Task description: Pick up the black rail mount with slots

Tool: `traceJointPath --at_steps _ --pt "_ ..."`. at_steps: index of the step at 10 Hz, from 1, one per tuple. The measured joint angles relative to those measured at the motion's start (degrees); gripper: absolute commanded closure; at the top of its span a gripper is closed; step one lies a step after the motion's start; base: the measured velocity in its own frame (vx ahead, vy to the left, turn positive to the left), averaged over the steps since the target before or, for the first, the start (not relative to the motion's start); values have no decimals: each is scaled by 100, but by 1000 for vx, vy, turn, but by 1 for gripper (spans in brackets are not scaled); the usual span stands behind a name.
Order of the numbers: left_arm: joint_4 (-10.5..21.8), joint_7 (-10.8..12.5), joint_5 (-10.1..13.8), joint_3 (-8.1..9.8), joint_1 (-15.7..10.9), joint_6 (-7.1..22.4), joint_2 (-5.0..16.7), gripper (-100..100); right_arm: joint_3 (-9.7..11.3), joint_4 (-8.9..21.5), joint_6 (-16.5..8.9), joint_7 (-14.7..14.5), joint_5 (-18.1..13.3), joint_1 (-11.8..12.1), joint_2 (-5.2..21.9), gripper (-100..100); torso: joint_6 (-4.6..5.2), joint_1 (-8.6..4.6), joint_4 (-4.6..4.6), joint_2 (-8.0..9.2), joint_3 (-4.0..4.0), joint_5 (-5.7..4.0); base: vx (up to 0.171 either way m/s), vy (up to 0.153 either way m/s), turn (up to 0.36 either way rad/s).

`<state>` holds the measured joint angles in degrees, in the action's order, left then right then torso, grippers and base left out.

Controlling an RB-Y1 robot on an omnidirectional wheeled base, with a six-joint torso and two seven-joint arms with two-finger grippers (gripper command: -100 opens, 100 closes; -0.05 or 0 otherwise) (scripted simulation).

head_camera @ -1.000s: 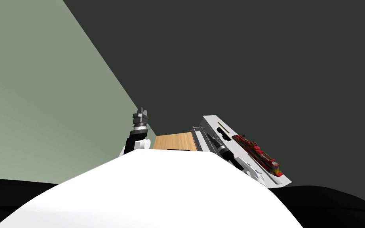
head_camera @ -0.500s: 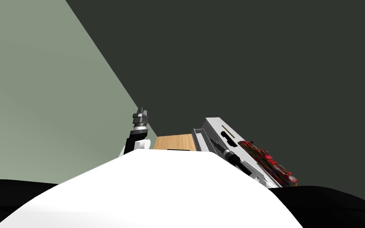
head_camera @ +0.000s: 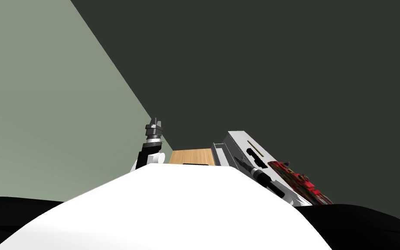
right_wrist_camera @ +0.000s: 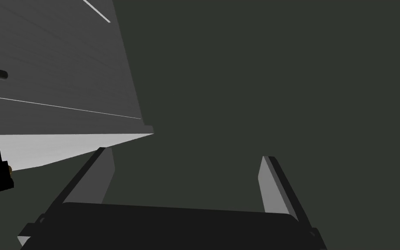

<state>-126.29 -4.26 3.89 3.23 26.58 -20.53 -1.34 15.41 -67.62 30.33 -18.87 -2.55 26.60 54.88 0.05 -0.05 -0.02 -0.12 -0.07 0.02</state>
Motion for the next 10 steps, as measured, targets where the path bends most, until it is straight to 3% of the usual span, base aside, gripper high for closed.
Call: traceJointPath --at_steps 2,4,5,6,8,9,10 --pt "0 0 0 0 0 0 0 0 350 773 174 -46 -67 -233 275 -100 -4 0 -4 -25 -13 1 132 13 96" --pt "0 0 0 0 1 0 0 0 504 954 80 -114 -74 -152 588 -100 -2 5 -5 -24 -13 3 128 15 81" --pt "0 0 0 0 1 0 0 0 692 1123 -36 -145 -104 -204 756 -100 -4 7 -6 -33 -18 2 126 16 59" --pt "0 0 0 0 1 0 0 0 792 1429 28 -199 -135 -272 787 -100 -1 7 -6 -29 -16 2 55 3 -7" --pt "0 0 0 0 0 0 0 0 823 1381 -16 -256 -94 -84 1024 -100 -1 8 0 -6 -2 3 92 6 79" --pt "0 0 0 0 0 0 0 0 945 1426 -79 -289 -85 -23 1233 -100 -3 2 -3 -18 -9 2 99 -7 38" --pt "0 0 0 0 1 0 0 0 1037 1616 -53 -322 -108 -79 1266 -100 0 1 -3 -17 -9 -1 96 14 46"
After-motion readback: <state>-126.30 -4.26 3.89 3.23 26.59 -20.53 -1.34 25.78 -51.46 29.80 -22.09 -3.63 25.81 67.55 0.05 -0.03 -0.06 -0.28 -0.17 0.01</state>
